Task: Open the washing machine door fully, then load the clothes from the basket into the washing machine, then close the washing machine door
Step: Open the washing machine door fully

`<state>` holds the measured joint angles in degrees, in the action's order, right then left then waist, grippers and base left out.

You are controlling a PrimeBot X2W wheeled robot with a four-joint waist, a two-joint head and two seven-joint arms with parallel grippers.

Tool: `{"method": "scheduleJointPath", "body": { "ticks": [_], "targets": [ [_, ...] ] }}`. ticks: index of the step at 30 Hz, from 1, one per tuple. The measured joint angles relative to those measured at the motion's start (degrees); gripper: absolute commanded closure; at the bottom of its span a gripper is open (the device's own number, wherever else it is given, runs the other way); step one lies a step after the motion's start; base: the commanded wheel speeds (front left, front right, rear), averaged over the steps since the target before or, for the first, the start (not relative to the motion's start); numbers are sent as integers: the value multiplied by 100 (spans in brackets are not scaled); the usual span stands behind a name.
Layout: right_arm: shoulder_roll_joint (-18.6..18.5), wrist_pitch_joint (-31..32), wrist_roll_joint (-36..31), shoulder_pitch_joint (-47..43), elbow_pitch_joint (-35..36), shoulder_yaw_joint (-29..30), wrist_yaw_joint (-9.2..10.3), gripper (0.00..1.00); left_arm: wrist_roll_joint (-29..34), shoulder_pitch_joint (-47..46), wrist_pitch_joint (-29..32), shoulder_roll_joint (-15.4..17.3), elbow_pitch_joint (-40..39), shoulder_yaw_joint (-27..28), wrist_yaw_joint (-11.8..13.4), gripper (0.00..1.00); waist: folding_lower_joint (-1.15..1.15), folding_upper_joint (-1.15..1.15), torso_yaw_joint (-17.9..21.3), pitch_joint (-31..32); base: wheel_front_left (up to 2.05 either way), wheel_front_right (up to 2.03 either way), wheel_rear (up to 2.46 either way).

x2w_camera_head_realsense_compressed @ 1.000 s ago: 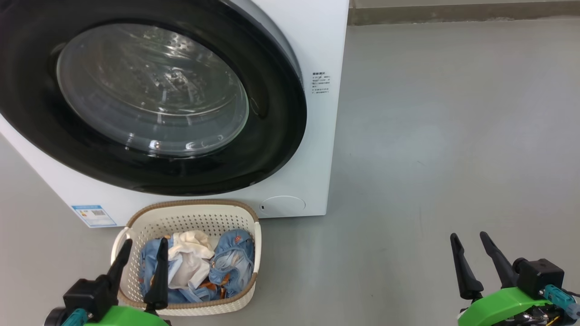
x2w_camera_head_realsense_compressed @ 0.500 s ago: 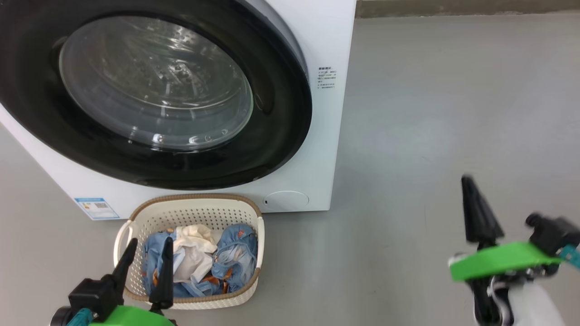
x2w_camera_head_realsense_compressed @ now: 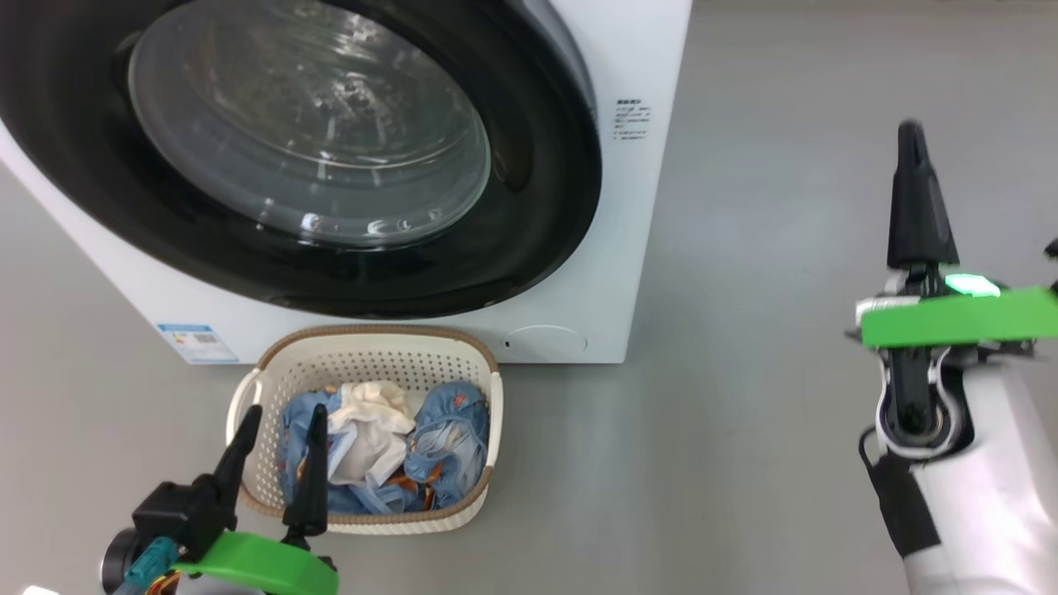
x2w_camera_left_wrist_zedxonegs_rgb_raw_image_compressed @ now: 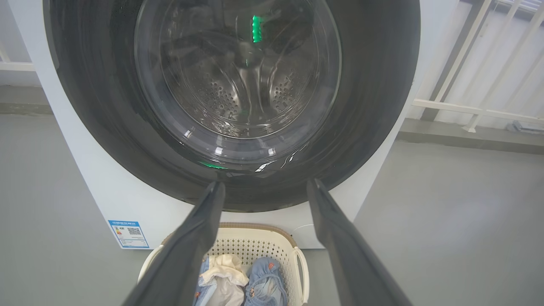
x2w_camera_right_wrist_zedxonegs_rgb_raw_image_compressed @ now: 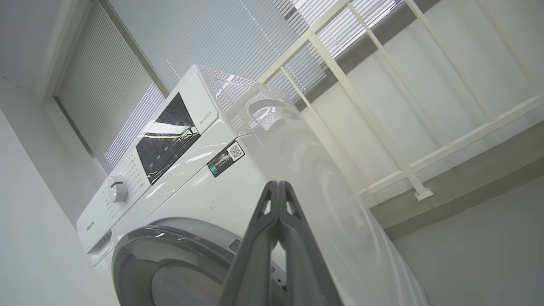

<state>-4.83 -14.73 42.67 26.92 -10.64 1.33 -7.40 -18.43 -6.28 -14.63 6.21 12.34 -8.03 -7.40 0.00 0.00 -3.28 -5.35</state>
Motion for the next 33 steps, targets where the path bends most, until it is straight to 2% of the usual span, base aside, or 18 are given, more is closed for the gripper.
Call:
{"method": "scheduleJointPath", "body": {
  "ticks": [3, 4, 6, 7, 11, 12, 15, 22, 27, 33],
  "targets": [
    [-65, -2, 727, 333, -126, -125, 0, 100, -8, -70, 0, -18, -1, -57, 0, 0, 0, 0, -83, -78, 0, 0, 0],
    [-179, -1, 1388, 553, -282, -315, 0, 100, -27, -146, 0, -34, -21, -87, 0, 0, 0, 0, -137, -148, 0, 0, 0],
    [-385, 45, 2126, 810, -411, -553, 0, 100, -58, -237, 0, -46, -27, -124, 0, 0, 0, 0, -198, -220, 0, 0, 0],
    [-626, 163, 2715, 1068, -501, -736, 0, 100, -58, -311, 0, -52, -31, -155, 0, 0, 0, 0, -261, -299, 0, 0, 0],
    [-1009, 784, 3783, 1488, -604, -953, 0, 100, -98, -434, 0, -91, -32, -221, 0, 0, 0, 0, -388, -468, 0, 0, 0],
    [-1009, 784, 3783, 1488, -604, -953, 0, 100, -98, -434, 0, -91, -32, -221, 0, 0, 0, 0, -388, -468, 0, 0, 0],
    [-1319, 1541, 4407, 1802, -859, -1109, 0, 100, -115, -558, 0, -134, -36, -269, 0, 0, 0, 0, -517, -650, 0, 0, 0],
    [-1624, 2948, 4998, 2286, -1417, -1305, 0, 100, -162, -760, 0, -172, -80, -324, 0, 0, 0, 0, -719, -969, 0, 0, 0],
    [-1684, 3761, 5238, 2653, -1796, -1361, 0, 100, -176, -831, 0, -212, -116, -363, 0, 0, 0, 0, -830, -1170, 0, 0, 0],
    [-1680, 4431, 5354, 3048, -2138, -1419, 0, 100, -221, -964, 0, -263, -156, -434, 0, 0, 0, 0, -914, -1396, 0, 0, 0]
  ]
}}
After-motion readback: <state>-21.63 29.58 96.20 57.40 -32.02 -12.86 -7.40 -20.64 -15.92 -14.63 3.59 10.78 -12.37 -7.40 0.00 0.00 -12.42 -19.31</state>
